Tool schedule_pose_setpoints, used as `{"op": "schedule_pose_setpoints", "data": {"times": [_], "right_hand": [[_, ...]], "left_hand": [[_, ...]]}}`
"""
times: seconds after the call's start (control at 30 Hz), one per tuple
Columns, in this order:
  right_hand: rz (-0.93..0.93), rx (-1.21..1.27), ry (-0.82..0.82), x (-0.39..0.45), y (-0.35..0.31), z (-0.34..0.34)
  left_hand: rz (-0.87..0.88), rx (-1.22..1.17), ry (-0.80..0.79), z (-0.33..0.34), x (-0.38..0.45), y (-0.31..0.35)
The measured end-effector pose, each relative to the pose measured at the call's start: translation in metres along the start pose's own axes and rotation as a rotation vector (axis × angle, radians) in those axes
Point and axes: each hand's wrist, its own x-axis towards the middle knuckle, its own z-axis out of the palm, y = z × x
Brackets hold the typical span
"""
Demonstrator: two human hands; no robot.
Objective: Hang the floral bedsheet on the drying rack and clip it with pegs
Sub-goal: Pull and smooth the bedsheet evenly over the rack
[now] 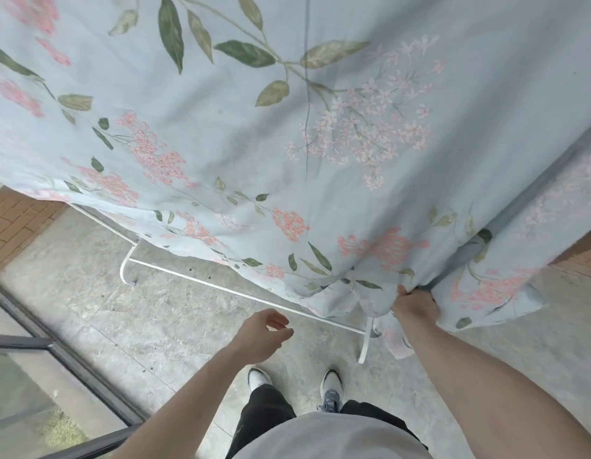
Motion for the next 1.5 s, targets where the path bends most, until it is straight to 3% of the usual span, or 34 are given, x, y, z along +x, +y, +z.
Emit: {"op": "schedule_pose_setpoints", "data": {"times": [0.1,0.2,0.3,0.43,0.53,0.7,1.07,1.5], "right_hand": [[0.093,0.108,-0.122,-0.008,0.014,0.016],[0.176,0.053,-0.371,-0.040,0.017,0.034],[0.119,0.047,-0.570,-0.078,-0.012,0.053],[-0.079,0.170,-0.681,-0.122,-0.082,0.073],[-0.283,0.207,-0.716,-0.154,-0.133,0.090],[-0.423,0.255,-0.755,-0.200,-0.193,0.119],[-0.539,0.289,-0.838,-0.295,-0.289,0.200],[-0.567,0.263,-0.926,-0.343,-0.401,0.300]], "left_hand": [[-0.011,-0.035,0.026,-0.007,0.000,0.003],[-0.020,-0.081,0.061,-0.019,0.001,0.005],[-0.030,-0.141,0.111,-0.039,-0.002,0.000],[-0.044,-0.223,0.213,-0.080,-0.014,-0.016],[-0.035,-0.273,0.297,-0.114,-0.026,-0.035],[-0.026,-0.325,0.391,-0.165,-0.048,-0.072],[-0.033,-0.446,0.578,-0.296,-0.086,-0.159],[-0.073,-0.483,0.663,-0.402,-0.063,-0.213]]}}
